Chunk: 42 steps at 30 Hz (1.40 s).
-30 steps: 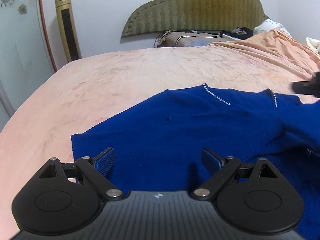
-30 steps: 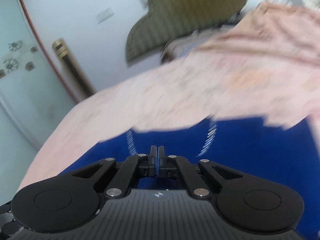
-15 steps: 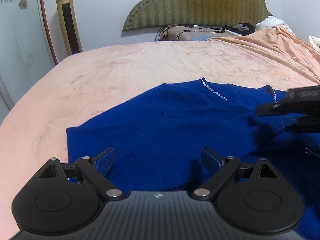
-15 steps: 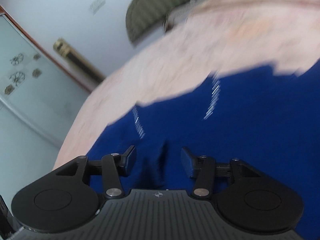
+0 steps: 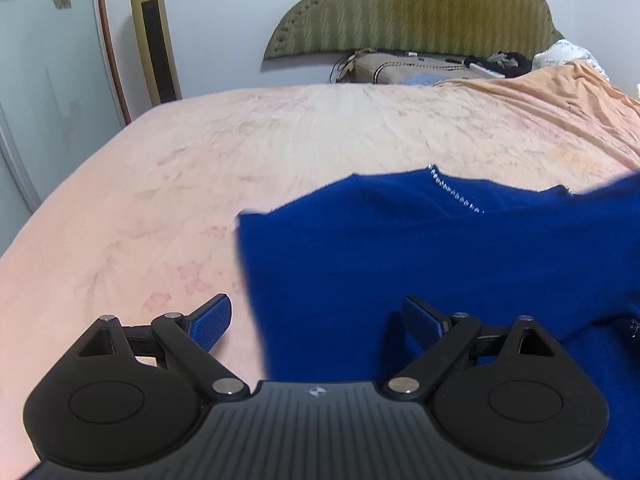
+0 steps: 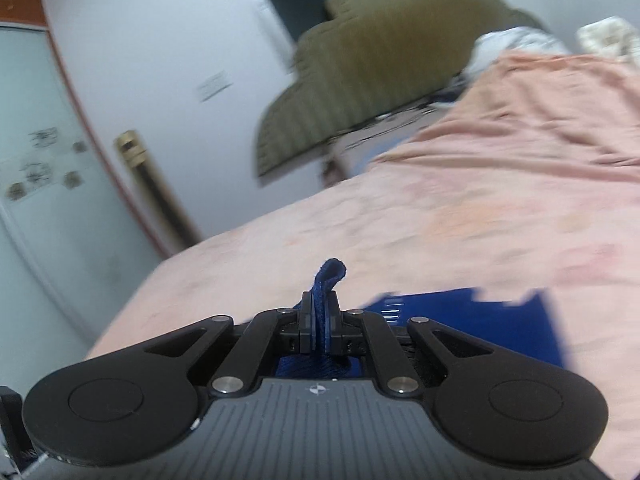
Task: Fold small clothes
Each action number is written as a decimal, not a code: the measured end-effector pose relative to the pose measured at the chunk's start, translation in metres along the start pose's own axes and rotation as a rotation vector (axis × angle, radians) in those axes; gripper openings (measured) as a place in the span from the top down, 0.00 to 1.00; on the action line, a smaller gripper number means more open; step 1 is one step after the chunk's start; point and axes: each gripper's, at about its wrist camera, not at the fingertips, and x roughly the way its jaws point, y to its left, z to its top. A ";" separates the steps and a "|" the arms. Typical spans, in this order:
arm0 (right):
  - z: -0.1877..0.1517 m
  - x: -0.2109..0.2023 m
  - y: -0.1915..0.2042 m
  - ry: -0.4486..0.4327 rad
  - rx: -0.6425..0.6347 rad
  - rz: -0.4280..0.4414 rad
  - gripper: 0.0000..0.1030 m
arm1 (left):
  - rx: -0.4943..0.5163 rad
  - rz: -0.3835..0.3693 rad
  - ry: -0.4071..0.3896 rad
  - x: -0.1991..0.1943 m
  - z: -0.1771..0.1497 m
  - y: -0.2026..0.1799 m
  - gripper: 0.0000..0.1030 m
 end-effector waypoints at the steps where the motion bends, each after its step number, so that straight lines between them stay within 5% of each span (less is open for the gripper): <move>1: 0.000 -0.005 -0.010 -0.003 0.002 -0.035 0.91 | -0.002 0.000 0.006 0.001 -0.001 0.000 0.10; 7: -0.011 -0.014 -0.062 0.019 0.080 -0.138 0.92 | -0.009 0.024 0.013 0.004 -0.002 0.006 0.10; 13: -0.026 -0.016 -0.074 0.020 0.058 -0.232 0.91 | -0.023 0.039 0.040 0.009 -0.002 0.010 0.10; 16: -0.031 -0.009 -0.072 0.057 0.027 -0.309 0.79 | -0.018 0.029 0.041 0.008 -0.004 0.008 0.10; 19: -0.034 -0.019 -0.062 -0.025 -0.021 -0.415 0.72 | 0.010 0.030 0.033 0.006 -0.006 0.003 0.10; 22: -0.038 -0.024 -0.046 -0.038 -0.047 -0.316 0.67 | 0.019 0.036 0.040 0.008 -0.007 -0.001 0.10; 25: -0.048 -0.005 -0.041 0.086 -0.046 -0.210 0.54 | 0.016 0.032 0.056 0.009 -0.009 -0.003 0.10; 29: -0.059 0.008 -0.044 0.132 -0.053 -0.320 0.51 | 0.032 0.033 0.047 0.001 -0.013 -0.004 0.10; 34: -0.063 -0.010 -0.025 0.099 -0.084 -0.221 0.21 | 0.027 0.030 0.049 -0.004 -0.015 -0.005 0.10; 42: -0.085 -0.023 -0.024 0.153 -0.046 -0.199 0.20 | 0.053 0.020 0.048 -0.016 -0.025 -0.011 0.10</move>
